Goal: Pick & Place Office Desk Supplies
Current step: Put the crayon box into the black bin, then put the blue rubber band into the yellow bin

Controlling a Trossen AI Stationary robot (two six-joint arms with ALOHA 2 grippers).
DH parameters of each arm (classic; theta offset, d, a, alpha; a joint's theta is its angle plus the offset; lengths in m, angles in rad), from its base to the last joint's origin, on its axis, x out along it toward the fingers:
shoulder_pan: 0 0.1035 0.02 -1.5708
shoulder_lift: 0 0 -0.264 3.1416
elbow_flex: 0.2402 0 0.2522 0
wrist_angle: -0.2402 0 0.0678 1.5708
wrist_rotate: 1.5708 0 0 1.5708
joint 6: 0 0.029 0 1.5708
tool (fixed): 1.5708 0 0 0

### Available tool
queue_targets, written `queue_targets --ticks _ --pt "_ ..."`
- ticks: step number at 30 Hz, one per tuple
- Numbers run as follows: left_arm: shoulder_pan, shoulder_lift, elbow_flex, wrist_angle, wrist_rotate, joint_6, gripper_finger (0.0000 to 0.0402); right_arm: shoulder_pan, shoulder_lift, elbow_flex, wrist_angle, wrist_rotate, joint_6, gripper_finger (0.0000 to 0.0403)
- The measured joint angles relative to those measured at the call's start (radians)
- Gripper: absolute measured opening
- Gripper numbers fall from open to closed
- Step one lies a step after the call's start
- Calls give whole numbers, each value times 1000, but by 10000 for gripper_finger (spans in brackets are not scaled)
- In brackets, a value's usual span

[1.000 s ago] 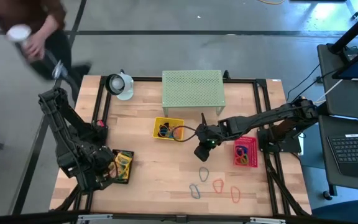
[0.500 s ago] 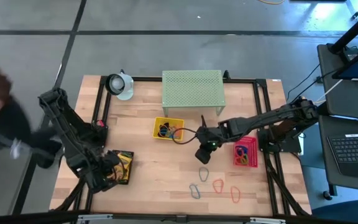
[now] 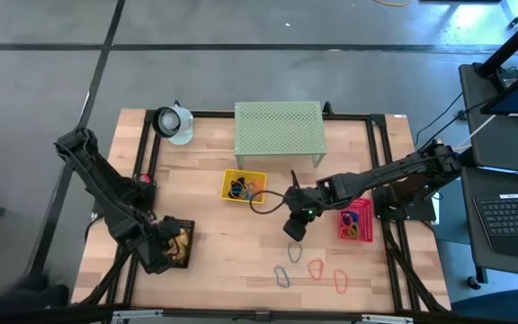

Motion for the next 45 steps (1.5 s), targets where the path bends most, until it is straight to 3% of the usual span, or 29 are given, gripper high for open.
queue_targets --ticks 11,23,26,29,32,36,40,45 --pt "66 -44 0 -35 22 19 127 0 0 0 0 3 3 9" --pt "129 -237 0 -155 -93 -30 143 0 0 0 1 20 3 9" --pt "165 -262 1 33 -203 48 143 0 0 0 -4 50 30 9" --pt "227 -214 3 358 -205 297 142 18 -2 0 -50 101 64 9" --pt "292 -137 11 567 -194 425 135 55 -4 0 -123 64 64 9" --pt "337 -65 23 777 -327 556 122 152 0 0 -115 25 77 11" --pt "360 -17 23 842 -374 668 109 213 40 0 -109 50 83 31" --pt "378 15 23 841 -377 666 97 240 113 0 -74 71 146 102"
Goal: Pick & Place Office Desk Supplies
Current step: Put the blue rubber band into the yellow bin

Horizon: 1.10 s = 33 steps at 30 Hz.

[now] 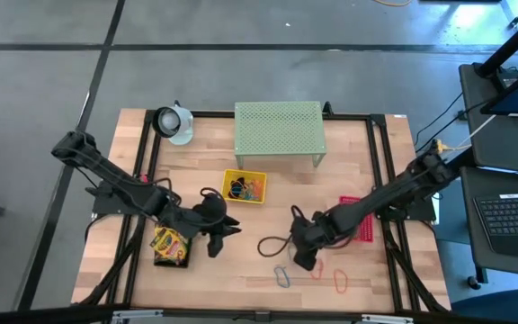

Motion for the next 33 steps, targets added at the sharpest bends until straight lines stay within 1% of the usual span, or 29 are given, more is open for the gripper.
queue_targets --ticks 3,5,8,11,15,20,23,26,28,29,33 --pt "8 8 0 3 -2 -1 92 4 56 0 4 4 78 148" --pt "14 8 0 7 2 -2 89 2 89 0 7 14 124 166" --pt "15 2 0 8 4 -2 87 2 123 0 38 51 135 176" --pt "15 2 0 8 4 -2 86 3 145 0 42 87 144 174" --pt "14 2 0 8 26 -11 86 3 166 2 44 110 146 158" --pt "14 2 0 8 26 -13 86 3 199 8 30 126 163 128" --pt "15 2 0 8 24 -13 86 3 209 9 24 144 187 97" --pt "15 2 0 8 20 -13 86 6 211 8 32 186 196 54" --pt "15 2 0 8 19 -12 86 6 212 7 44 191 195 21" --pt "15 2 0 8 20 -12 86 6 212 7 48 191 194 11" --pt "15 2 0 7 16 -12 86 6 203 5 41 191 195 6"
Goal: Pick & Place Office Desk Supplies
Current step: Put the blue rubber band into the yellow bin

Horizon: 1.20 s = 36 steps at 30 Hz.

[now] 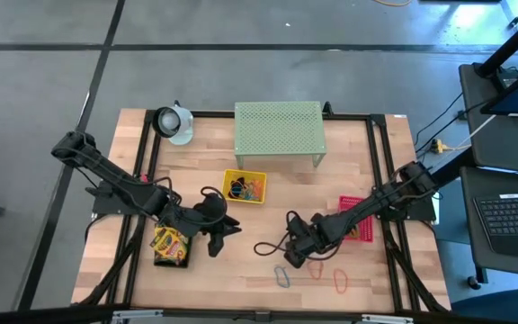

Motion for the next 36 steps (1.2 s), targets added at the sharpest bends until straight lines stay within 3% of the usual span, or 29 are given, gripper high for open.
queue_targets --ticks 5,12,19,28,36 --pt "5 0 0 0 -24 2 86 -3 -66 -16 -49 17 -44 2" --pt "40 0 0 0 -23 2 86 -1 -184 -10 -7 -17 -56 1" --pt "113 0 0 25 -20 26 86 -2 -326 -9 43 16 -85 1" --pt "243 0 -1 219 156 126 92 -23 -446 39 161 100 -201 0" --pt "297 11 -1 358 374 141 144 -94 -450 169 157 110 -351 0"
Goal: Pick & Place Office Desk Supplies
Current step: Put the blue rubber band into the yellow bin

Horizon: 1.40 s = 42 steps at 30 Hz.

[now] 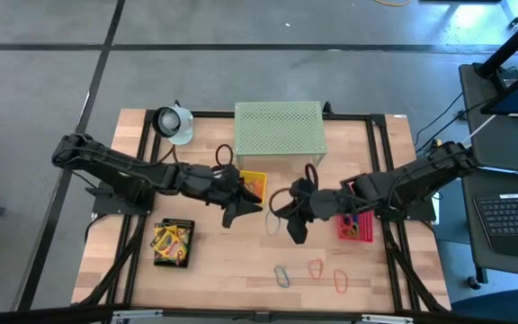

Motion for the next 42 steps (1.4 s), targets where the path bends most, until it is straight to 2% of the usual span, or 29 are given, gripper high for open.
queue_targets --ticks 4,9,15,22,27,32,35,42 --pt "8 19 0 -2 34 -24 165 -35 -1 39 -4 -6 -49 0" --pt "17 19 0 37 22 -27 177 -62 -1 43 -3 -10 -65 0" --pt "23 19 0 46 19 -26 178 -82 -1 43 17 -10 -66 0" --pt "24 19 0 46 -32 -26 169 -101 -1 43 88 -10 -93 0" --pt "34 19 0 44 -23 -27 129 -101 -1 43 111 -10 -100 0" --pt "47 19 0 44 -29 -25 18 -101 -1 43 110 -10 -102 0" --pt "61 19 0 44 -46 -24 4 -101 -1 43 110 2 -107 0" --pt "93 19 0 43 -39 -26 3 -111 -1 43 110 32 -111 0"
